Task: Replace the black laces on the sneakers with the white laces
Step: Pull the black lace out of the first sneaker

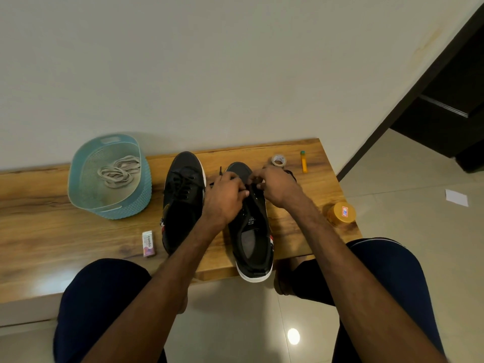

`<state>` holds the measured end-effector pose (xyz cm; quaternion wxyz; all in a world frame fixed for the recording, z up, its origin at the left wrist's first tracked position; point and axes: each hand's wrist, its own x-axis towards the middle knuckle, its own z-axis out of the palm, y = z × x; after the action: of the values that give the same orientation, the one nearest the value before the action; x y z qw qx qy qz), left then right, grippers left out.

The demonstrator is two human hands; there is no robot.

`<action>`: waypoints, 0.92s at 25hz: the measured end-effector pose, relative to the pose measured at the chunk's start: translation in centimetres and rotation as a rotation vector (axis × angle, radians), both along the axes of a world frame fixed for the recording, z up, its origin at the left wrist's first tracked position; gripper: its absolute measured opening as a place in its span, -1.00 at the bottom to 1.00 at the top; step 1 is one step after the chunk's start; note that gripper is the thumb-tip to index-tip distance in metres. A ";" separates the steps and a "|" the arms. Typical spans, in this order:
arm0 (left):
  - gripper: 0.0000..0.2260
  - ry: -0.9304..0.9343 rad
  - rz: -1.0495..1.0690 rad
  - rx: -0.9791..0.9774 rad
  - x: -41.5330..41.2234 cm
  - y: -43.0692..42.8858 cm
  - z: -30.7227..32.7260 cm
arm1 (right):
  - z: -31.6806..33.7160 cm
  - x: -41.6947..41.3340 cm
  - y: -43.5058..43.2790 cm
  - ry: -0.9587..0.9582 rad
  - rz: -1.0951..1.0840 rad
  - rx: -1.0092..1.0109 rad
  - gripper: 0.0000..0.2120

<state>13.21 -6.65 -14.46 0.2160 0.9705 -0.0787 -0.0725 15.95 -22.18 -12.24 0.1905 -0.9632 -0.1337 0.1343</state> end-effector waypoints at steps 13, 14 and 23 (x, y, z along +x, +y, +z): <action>-0.67 -0.229 -0.100 0.130 -0.1 -0.6 0.4 | -0.1 0.0 0.3 -0.069 -0.132 -0.033 -0.80; -0.70 -0.253 -0.111 0.246 -0.4 -1.1 0.0 | -0.2 0.0 0.2 -0.061 -0.142 -0.020 -0.79; -0.81 -0.297 -0.018 0.488 0.2 0.1 2.5 | 0.2 -0.2 0.2 -0.027 -0.173 -0.008 -0.80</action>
<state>13.36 -6.55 -11.96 -0.0387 0.9931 -0.0981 0.0520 15.79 -22.00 -12.04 0.1955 -0.9737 -0.0522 0.1048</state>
